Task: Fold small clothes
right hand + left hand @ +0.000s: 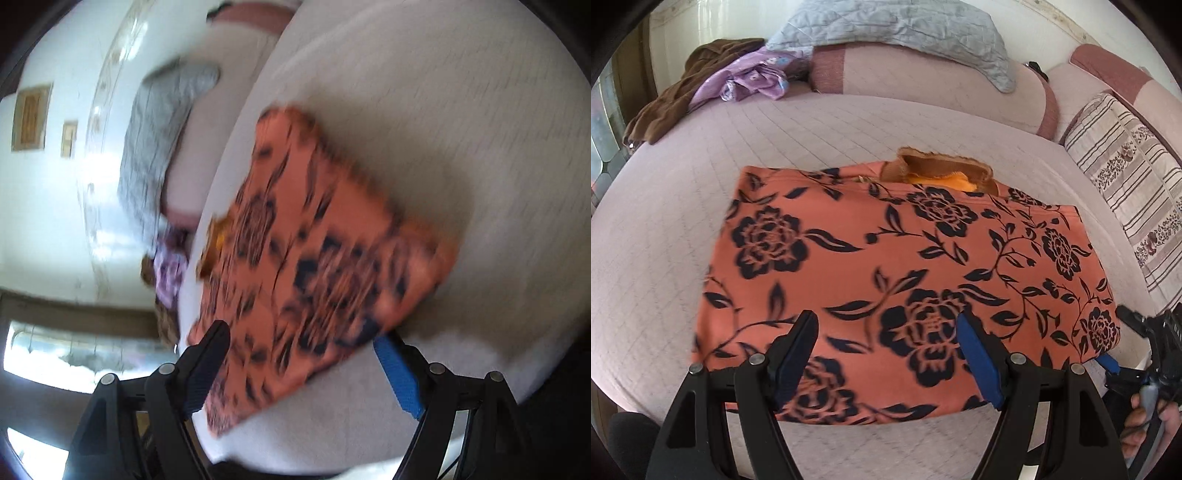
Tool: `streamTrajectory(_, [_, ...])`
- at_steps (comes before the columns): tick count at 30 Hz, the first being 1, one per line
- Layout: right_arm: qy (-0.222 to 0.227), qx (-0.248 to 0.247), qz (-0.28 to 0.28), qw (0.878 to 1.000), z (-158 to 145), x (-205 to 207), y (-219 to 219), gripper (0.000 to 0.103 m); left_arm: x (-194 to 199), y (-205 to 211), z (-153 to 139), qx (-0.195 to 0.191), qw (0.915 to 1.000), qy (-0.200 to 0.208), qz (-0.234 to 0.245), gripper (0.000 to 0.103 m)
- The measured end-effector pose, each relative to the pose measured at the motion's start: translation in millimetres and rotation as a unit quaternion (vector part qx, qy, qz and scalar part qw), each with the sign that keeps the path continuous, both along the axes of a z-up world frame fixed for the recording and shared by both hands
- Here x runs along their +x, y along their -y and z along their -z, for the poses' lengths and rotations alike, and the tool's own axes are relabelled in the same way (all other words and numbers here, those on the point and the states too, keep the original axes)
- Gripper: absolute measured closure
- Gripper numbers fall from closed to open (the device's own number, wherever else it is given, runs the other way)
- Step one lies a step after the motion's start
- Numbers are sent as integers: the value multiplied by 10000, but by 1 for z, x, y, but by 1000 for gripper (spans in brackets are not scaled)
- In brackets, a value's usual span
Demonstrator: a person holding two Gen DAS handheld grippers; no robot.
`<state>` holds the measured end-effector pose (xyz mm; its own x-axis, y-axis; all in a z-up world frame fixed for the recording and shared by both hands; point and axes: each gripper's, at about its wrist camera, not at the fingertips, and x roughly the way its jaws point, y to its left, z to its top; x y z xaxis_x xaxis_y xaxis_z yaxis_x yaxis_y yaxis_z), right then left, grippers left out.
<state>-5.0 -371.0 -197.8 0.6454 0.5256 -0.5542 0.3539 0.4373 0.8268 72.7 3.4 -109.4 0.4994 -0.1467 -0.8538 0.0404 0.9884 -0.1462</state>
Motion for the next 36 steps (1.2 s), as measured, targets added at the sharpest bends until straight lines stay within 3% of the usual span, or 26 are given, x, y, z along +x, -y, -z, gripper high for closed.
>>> streamTrajectory(4, [31,239,132,9996,7,13,13,21,3,11,4,-12,10000,-61,-10,26])
streamTrajectory(7, [54,-13,10,10000,3,16,12,33,3,14,-1,5,10000,58,-43,26])
streamTrajectory(10, [-9,-151,-72,9999,5,17,15,54,3,16,-8,-6,9996,251,-115,26])
streamTrajectory(12, [-103,-343,-188,9992,5,16,16,88,2,18,-12,-37,9991,379,-187,26])
streamTrajectory(15, [-31,-902,-444,9949,-11,17,9,92,5,21,-8,-2,9990,398,-209,26])
streamTrajectory(19, [42,-1426,-480,9886,-32,9,5,92,12,31,12,222,9995,190,-90,22])
streamTrajectory(21, [-338,-1254,-489,9903,-16,10,8,78,20,41,39,596,9976,-310,159,20])
streamTrajectory(23, [-538,-827,-487,9939,-1,7,13,74,16,47,39,843,9960,-64,292,18])
streamTrajectory(25, [-494,-899,-523,9933,-16,2,16,53,18,44,32,730,9968,-203,259,18])
streamTrajectory(26, [-328,-955,-485,9937,-28,-3,20,31,16,38,19,486,9987,-62,149,18])
streamTrajectory(27, [-146,-1053,-455,9933,-40,-7,24,26,13,35,11,347,9993,106,94,18])
streamTrajectory(30, [250,-1497,-486,9872,-73,-6,36,26,14,33,1,121,9993,318,139,18])
streamTrajectory(33, [429,-1715,-805,9810,-88,28,42,26,31,44,36,486,9975,-394,342,18])
streamTrajectory(36, [378,-1805,-1170,9759,-81,78,45,26,29,45,37,565,9974,-186,400,15])
